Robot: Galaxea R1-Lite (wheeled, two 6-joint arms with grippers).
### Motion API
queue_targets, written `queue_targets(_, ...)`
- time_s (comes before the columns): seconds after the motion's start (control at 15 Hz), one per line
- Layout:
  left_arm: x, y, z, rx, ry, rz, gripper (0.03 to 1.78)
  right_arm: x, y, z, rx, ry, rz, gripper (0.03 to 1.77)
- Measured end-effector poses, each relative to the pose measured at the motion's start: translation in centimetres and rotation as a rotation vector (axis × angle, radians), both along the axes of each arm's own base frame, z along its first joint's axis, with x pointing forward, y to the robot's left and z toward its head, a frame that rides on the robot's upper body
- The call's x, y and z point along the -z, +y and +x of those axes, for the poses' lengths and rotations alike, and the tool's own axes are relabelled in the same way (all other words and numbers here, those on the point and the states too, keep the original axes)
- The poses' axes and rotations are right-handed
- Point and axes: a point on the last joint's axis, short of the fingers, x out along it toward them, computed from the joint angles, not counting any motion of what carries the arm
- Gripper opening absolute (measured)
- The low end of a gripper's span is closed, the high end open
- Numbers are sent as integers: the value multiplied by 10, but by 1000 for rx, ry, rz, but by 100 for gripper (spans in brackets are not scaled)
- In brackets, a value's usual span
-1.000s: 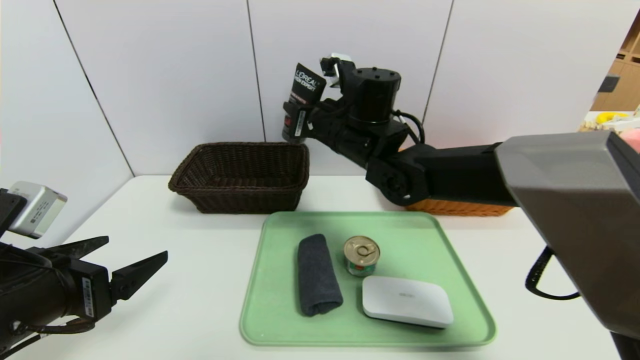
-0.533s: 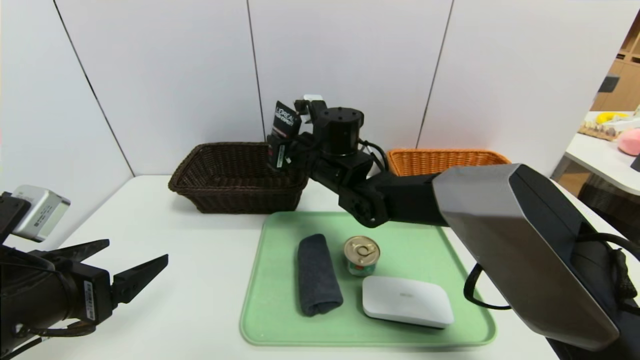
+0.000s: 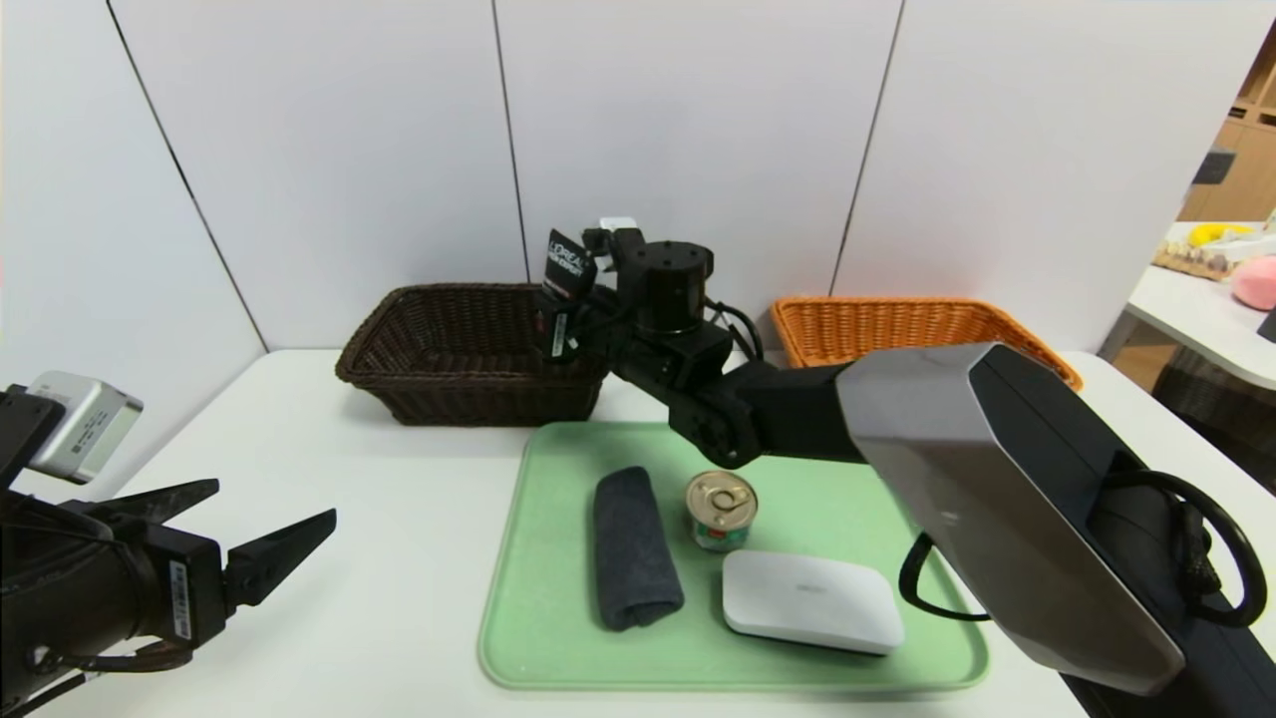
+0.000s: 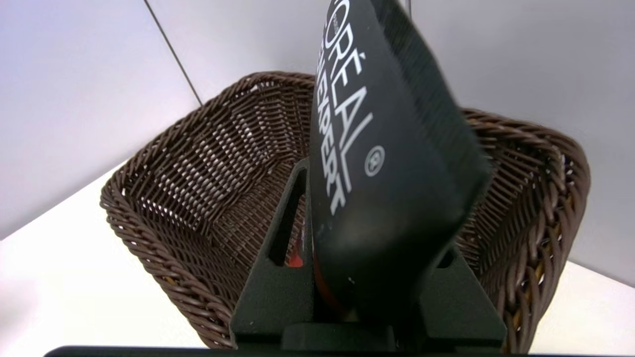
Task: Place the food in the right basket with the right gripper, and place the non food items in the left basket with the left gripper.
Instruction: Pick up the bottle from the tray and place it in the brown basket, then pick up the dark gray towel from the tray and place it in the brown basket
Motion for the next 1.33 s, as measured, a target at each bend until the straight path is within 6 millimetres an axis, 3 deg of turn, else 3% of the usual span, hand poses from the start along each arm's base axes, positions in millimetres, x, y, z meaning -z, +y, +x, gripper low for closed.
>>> queue_targets(0.27, 0, 0, 0, 0, -2, -1, 169, 3, 0, 1, 1, -7, 5, 89)
queue_targets(0.6, -3, 0, 0, 0, -15, -4, 169, -3, -2, 2, 18, -25, 18, 128)
queue_targets(0.73, -14, -1, 3, 0, -50, -12, 169, -24, -6, -4, 22, -64, 43, 138)
queue_targets(0.93, -37, -2, 10, 1, -112, -3, 169, -78, -21, -24, 29, -133, 61, 148)
queue_targets(1.13, -46, -5, 13, 22, -90, 26, 169, -140, -51, -53, 39, -176, 39, 156)
queue_targets(1.33, -61, -14, 11, 82, -75, 23, 169, -179, -82, -82, 108, -166, -89, 160)
